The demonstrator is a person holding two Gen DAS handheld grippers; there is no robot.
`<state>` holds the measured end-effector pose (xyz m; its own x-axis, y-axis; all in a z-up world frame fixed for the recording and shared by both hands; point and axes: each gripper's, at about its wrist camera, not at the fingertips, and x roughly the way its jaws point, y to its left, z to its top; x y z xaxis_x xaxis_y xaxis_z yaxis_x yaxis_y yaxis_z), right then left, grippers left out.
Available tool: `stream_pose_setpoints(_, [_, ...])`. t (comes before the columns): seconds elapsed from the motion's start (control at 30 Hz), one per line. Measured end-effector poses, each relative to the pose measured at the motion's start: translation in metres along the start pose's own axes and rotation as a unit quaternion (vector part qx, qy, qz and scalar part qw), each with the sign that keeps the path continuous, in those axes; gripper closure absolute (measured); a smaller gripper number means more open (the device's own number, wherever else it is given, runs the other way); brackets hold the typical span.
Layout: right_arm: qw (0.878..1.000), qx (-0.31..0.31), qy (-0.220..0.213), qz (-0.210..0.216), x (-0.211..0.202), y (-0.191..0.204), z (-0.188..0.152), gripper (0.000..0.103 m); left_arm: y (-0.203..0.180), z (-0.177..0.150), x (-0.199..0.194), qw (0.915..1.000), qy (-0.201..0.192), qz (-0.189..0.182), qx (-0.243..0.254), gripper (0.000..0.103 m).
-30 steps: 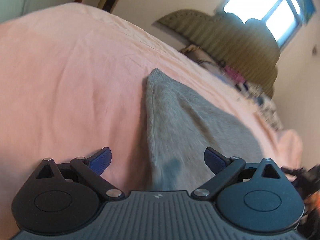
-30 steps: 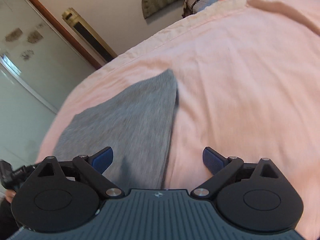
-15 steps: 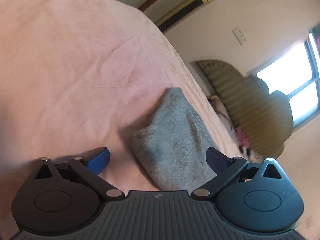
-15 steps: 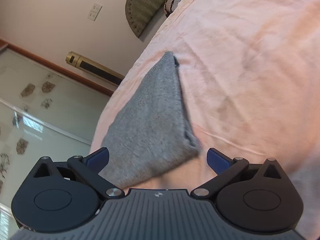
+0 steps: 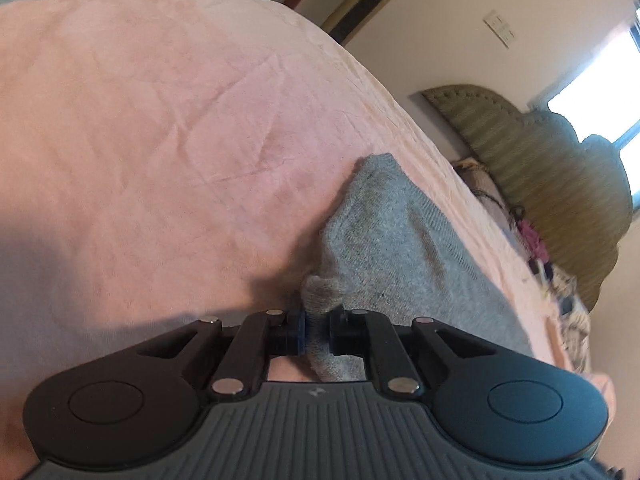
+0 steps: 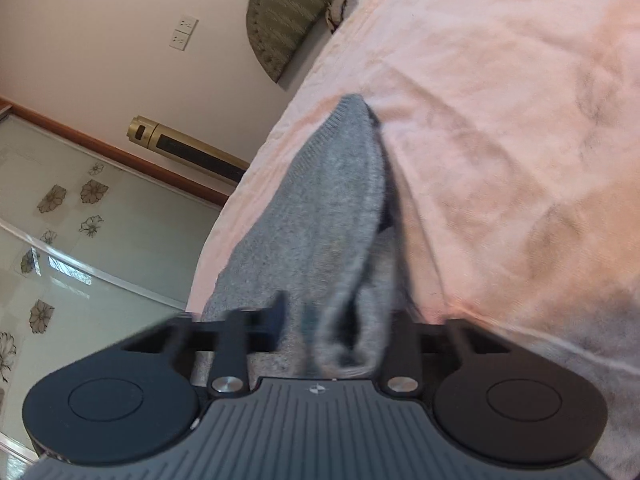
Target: Fold small clothes
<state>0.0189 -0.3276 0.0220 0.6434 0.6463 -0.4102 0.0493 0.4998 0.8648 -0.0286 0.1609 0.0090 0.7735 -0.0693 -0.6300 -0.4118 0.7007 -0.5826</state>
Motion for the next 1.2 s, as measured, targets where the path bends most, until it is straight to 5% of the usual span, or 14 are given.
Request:
stream_pose_setpoints(0.17, [0.999, -0.04, -0.008, 0.016, -0.012, 0.014, -0.002, 0.091, -0.015, -0.003, -0.036, 0.9975, -0.041, -0.021, 0.053, 0.097])
stream_pose_setpoints(0.4, [0.997, -0.061, 0.009, 0.052, -0.059, 0.027, -0.006, 0.091, 0.004, -0.014, -0.095, 0.9969, -0.018, -0.06, 0.047, 0.097])
stream_pose_setpoints(0.6, [0.998, -0.034, 0.054, 0.018, -0.105, -0.004, -0.039, 0.091, 0.053, -0.06, -0.114, 0.9982, 0.039, -0.009, 0.044, 0.098])
stream_pose_setpoints(0.7, [0.997, -0.021, 0.068, -0.002, -0.113, -0.02, -0.051, 0.09, 0.053, -0.068, -0.126, 0.9935, 0.034, -0.013, 0.108, 0.097])
stream_pose_setpoints(0.77, [0.998, -0.004, 0.063, -0.019, -0.119, -0.026, -0.042, 0.078, 0.053, -0.061, -0.14, 0.9898, 0.006, 0.004, 0.142, 0.096])
stream_pose_setpoints(0.83, [0.999, -0.018, 0.04, -0.018, -0.132, -0.02, -0.027, 0.046, 0.058, -0.043, -0.16, 0.9889, -0.052, 0.019, 0.138, 0.096])
stream_pose_setpoints(0.9, [0.998, -0.059, -0.004, -0.016, -0.146, -0.005, -0.008, 0.03, 0.056, -0.019, -0.17, 0.9857, -0.114, 0.013, 0.123, 0.09])
stream_pose_setpoints(1.0, [0.991, -0.128, -0.01, -0.029, -0.126, 0.024, 0.027, 0.028, 0.02, 0.009, -0.145, 0.9783, -0.129, 0.004, 0.162, 0.06])
stream_pose_setpoints(1.07, [0.984, -0.17, 0.004, -0.045, -0.092, 0.036, 0.051, 0.028, -0.014, 0.019, -0.11, 0.9711, -0.118, -0.028, 0.205, 0.019])
stream_pose_setpoints(1.2, [0.966, -0.225, 0.047, -0.12, -0.002, 0.047, 0.084, 0.028, -0.069, 0.035, -0.01, 0.9749, -0.033, -0.029, 0.218, 0.018])
